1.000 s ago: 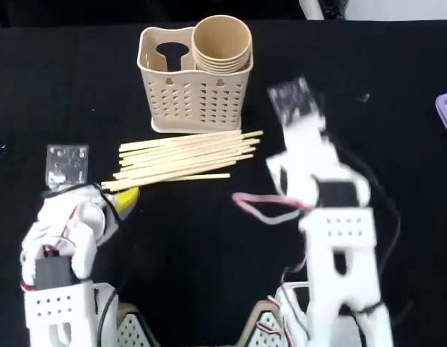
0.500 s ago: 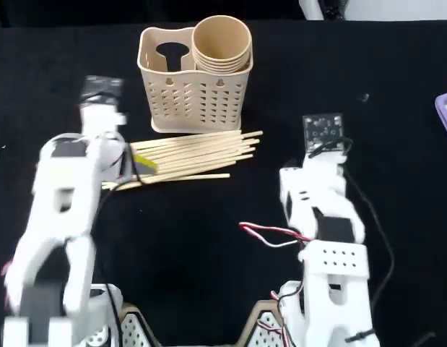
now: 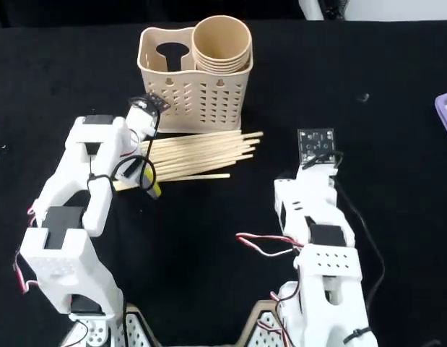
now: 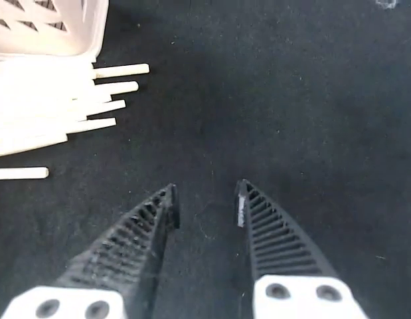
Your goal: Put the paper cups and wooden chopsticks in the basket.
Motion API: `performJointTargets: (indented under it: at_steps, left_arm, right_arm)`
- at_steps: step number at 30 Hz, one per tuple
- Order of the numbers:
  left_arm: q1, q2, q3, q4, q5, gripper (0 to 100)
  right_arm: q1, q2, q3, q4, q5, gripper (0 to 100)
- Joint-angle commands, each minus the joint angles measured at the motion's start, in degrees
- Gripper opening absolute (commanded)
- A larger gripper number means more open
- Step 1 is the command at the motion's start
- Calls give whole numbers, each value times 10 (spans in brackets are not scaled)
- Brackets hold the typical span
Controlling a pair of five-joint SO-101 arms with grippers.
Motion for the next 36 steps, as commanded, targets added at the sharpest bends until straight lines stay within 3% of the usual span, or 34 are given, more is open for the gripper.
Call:
performJointTargets:
  at_steps: [1, 15, 21, 24, 36]
  left_arm:
    - [-9, -7, -51, 16, -8, 385]
    - [-8, 63, -10, 21, -85, 384]
    - [-7, 81, -13, 25, -88, 205]
    - [-1, 81, -8, 26, -124, 123]
    - [0, 33, 18, 140, -225, 88]
  right_arm:
    - [-7, 0, -4, -13, -2, 152]
    - [-7, 1, -3, -13, -2, 152]
    - [-7, 1, -3, -13, -2, 153]
    - [-7, 1, -3, -13, -2, 153]
    - [-7, 1, -3, -13, -2, 155]
